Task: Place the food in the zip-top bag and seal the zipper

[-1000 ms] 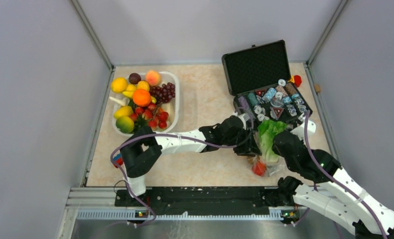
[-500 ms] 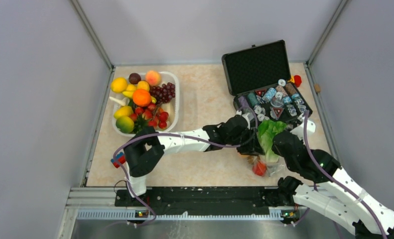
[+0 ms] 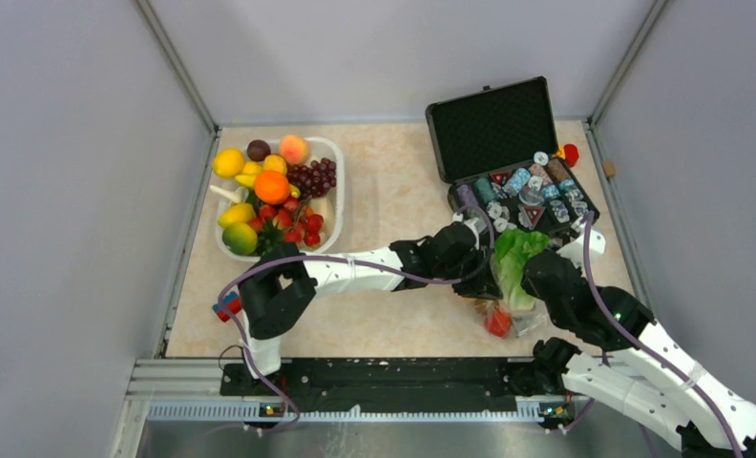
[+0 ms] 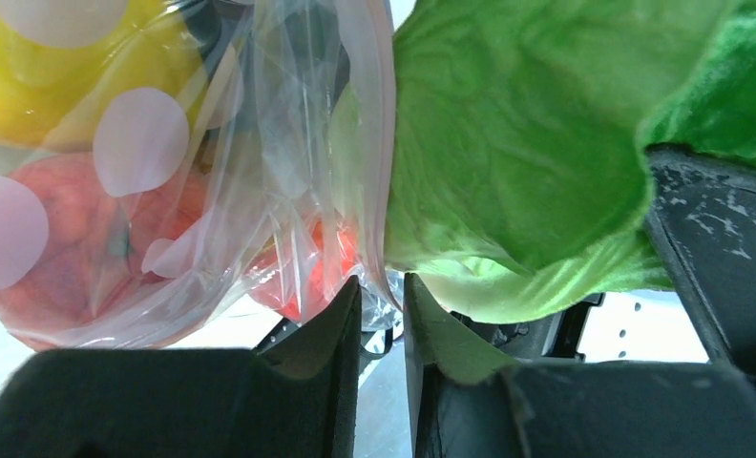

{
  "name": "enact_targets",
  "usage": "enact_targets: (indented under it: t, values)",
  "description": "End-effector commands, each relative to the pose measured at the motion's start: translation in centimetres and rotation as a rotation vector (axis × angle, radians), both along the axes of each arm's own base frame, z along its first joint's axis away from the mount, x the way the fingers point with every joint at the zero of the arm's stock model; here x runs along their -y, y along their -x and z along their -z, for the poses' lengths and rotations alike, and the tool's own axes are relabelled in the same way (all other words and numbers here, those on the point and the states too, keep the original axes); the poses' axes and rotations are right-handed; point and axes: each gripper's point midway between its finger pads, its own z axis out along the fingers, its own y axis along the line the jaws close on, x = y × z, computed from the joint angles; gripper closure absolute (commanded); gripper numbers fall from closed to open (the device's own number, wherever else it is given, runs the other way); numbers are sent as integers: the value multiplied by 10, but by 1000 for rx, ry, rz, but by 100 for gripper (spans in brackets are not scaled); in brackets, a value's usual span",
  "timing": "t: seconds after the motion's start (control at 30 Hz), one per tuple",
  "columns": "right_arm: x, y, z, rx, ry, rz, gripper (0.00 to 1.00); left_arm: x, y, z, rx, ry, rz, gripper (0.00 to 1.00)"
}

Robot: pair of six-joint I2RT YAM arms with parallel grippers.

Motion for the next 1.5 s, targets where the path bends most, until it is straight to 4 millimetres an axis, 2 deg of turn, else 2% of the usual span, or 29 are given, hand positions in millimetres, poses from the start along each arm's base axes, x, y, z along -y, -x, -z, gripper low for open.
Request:
enact_targets:
  t: [0.0,0.27,0.4,0.47,0.6,0.7,0.8,0.97,1.13,1.3,1.47]
  values:
    - [1,-2,-5,26,0,-2,99,9,-4,1,31,2,1,77]
    - [-1,-3,-4,27,0,-13,99,10,-5,11,39,-23,-6,79]
    - [-1,-3,-4,30,-1,-14,99,10,-14,9,82,-16,-38,94]
    - [-2,-3,-4,30,-2,-15,99,16,-17,1,110,31,-35,100]
    - [-4,-3,-4,29,-2,-30,99,19,-18,-14,179,81,-4,100]
    - [-18,-6,-9,53,-29,-108,99,14,-26,-34,286,112,-3,100]
    - [-38,-8,-23,110,-90,-213,99,3,-36,-59,385,126,-16,100]
    - [-72,-6,-51,221,-150,-435,100,-28,-60,-100,525,112,-90,100]
    - [-95,-4,-55,241,-125,-578,100,-64,-87,-129,594,124,-196,100]
    - [-121,-4,-63,300,-124,-723,100,-93,-100,-160,642,157,-255,100]
    - [-140,-2,-81,384,-103,-856,100,-112,-104,-194,729,182,-300,100]
